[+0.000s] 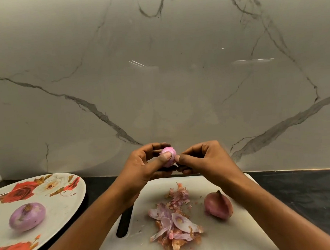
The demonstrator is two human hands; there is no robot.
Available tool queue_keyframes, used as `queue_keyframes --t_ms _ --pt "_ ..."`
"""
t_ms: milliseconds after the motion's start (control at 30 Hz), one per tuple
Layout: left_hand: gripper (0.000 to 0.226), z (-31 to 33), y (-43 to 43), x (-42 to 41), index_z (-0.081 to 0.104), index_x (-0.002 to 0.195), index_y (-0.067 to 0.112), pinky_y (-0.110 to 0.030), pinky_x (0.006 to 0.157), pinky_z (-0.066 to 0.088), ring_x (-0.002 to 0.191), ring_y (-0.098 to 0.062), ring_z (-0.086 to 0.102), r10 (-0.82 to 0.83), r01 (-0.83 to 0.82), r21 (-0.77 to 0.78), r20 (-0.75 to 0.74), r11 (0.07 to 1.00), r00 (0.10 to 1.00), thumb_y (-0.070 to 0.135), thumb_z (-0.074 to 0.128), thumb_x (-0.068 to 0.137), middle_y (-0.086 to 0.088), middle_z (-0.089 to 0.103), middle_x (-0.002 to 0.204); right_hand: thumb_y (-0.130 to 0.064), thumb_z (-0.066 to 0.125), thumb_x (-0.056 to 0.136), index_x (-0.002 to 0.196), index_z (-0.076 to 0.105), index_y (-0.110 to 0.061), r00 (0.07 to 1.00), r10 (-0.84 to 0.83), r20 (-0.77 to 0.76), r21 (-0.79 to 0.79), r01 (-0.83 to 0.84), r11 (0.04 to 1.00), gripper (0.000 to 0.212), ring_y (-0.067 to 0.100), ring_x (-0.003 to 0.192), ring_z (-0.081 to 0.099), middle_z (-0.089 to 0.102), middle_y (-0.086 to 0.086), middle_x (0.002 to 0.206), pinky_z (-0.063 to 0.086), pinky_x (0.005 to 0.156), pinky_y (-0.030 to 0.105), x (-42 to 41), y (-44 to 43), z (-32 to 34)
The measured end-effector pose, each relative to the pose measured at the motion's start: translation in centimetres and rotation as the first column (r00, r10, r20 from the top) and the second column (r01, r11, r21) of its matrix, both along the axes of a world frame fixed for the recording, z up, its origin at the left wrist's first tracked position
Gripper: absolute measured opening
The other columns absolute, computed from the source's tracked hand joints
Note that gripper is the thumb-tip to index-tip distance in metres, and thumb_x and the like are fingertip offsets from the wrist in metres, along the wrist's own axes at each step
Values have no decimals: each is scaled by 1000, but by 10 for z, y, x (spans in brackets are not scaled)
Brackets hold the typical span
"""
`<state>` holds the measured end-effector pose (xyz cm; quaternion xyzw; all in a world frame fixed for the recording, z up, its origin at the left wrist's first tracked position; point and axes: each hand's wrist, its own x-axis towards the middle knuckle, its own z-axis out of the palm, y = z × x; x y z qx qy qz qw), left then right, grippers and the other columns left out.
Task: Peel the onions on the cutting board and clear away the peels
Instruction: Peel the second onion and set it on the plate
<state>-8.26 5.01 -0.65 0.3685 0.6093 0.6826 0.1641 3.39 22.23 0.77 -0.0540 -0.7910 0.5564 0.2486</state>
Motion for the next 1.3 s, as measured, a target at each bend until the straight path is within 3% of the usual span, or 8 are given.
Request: queue_keyframes --t_ms 100,267,500,667,800,1033,1200,1300 --pt "39 -6 2 2 74 125 22 -33 83 64 104 -23 77 99 -101 -15 -63 995 993 26 80 87 -2 79 115 -16 82 90 94 84 -9 999 -32 13 73 31 997 9 20 78 81 81 7 79 68 79 38 -1 -1 -2" --pt "38 -13 4 3 76 122 19 -33 87 64 105 -24 77 125 -125 5 -9 992 992 27 80 85 -4 80 113 -13 81 91 88 85 -20 998 -55 3 167 53 984 9 19 75 80 81 3 76 68 77 41 -2 -3 -3" --pt "42 -14 1 0 76 122 15 -38 90 64 106 -27 78 93 -95 24 64 995 994 24 83 82 -8 79 114 -22 80 92 93 87 -22 989 -114 -99 391 144 909 7 12 67 76 79 -8 72 64 65 32 -1 -8 -11" --pt "45 -15 2 0 76 119 15 -38 86 65 107 -28 77 81 -86 55 100 995 992 26 84 77 -9 79 113 -36 72 91 87 84 -18 974 -116 -197 469 197 861 23 16 60 71 75 -4 68 60 59 42 -1 -15 -14" --pt "44 -13 5 3 73 123 7 -36 85 65 107 -31 77 9 -28 111 172 993 985 21 78 82 -14 79 115 -37 73 95 84 80 -16 945 -137 -298 559 289 777 25 10 55 64 69 -9 63 53 51 28 0 -16 -14" --pt "41 -6 -1 3 70 130 1 -36 90 64 111 -36 74 -177 116 215 287 970 941 18 66 92 -25 72 125 -20 73 98 95 81 -16 930 -52 -365 532 254 808 10 12 63 68 72 -9 72 57 56 33 2 -11 -9" --pt "36 -3 -6 2 74 124 0 -33 87 65 106 -33 76 -267 174 273 355 946 896 19 57 98 -29 71 125 -13 71 100 104 80 -15 967 33 -253 324 52 944 9 13 77 78 79 -4 84 63 70 25 2 -10 -5" --pt "36 -1 -5 1 74 123 0 -31 82 66 102 -31 77 -272 159 304 376 939 886 18 59 96 -28 72 124 -12 71 100 104 79 -11 978 41 -204 272 16 962 9 14 75 79 80 1 84 65 71 28 2 -9 -3"
